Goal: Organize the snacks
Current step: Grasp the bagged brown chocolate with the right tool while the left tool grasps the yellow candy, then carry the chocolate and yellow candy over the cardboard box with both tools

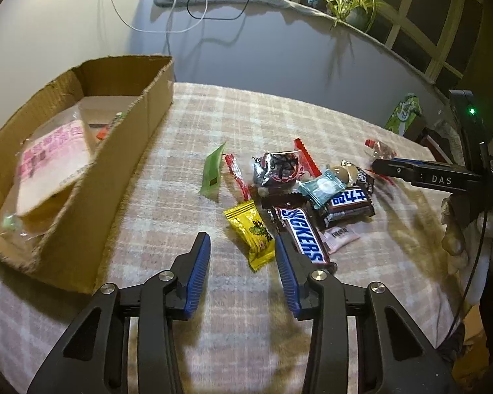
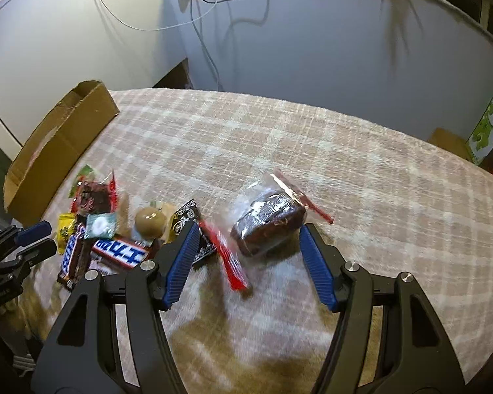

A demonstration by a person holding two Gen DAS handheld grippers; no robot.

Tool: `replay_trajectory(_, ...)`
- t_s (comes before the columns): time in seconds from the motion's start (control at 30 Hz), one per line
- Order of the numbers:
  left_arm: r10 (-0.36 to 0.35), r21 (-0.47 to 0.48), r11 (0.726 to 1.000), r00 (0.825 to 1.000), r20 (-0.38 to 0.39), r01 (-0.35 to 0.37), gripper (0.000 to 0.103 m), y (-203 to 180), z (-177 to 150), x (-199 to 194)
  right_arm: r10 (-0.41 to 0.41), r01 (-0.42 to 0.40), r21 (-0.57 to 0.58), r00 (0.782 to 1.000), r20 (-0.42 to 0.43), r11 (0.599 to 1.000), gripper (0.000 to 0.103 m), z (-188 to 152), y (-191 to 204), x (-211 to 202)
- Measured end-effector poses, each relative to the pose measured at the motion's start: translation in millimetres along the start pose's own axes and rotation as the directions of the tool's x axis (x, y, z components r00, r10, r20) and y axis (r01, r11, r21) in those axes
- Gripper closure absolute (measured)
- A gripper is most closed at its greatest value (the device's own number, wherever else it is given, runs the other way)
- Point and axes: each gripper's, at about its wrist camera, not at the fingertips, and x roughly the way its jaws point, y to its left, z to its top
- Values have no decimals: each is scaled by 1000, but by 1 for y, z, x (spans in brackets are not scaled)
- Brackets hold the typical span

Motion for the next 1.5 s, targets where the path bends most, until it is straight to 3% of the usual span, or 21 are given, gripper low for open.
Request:
replay_trajectory(0.2,5,18,1000,1000,-19,-5,67,-4,3,14,-1,1,11,1000,-7,1000,37,6,-2,12)
replay_trajectory(0.43,23,54,998,999,-29,-21,81,-9,7,20,-14,14,-4,999,-28,1000,37,8,2,21)
replay_trajectory(0.5,22,61,998,999,-30,-20,87,-11,7,20,-14,14,3,999,-30,1000,41,8,1,21)
replay_trajectory(0.57,21,64,998,999,-28,-19,92,-12,7,21,-22,22,3,999,-35,1000,53,7,1,21)
replay_trajectory(0.67,18,56,998,1000,-24,-17,93,-11,7,21,-12,12,7,999,-38,1000,65,5,-1,19)
replay_trajectory(1.07,15,31,999,1000,25,-15,93,-7,8,-2,-2,2,25,1000,21,1000,69,0,1,-9)
replay_trajectory(1.5,20,-2,1000,992,128,-20,93,16,15,-51,56,-51,-47,994,96,998,69,17,51,-54)
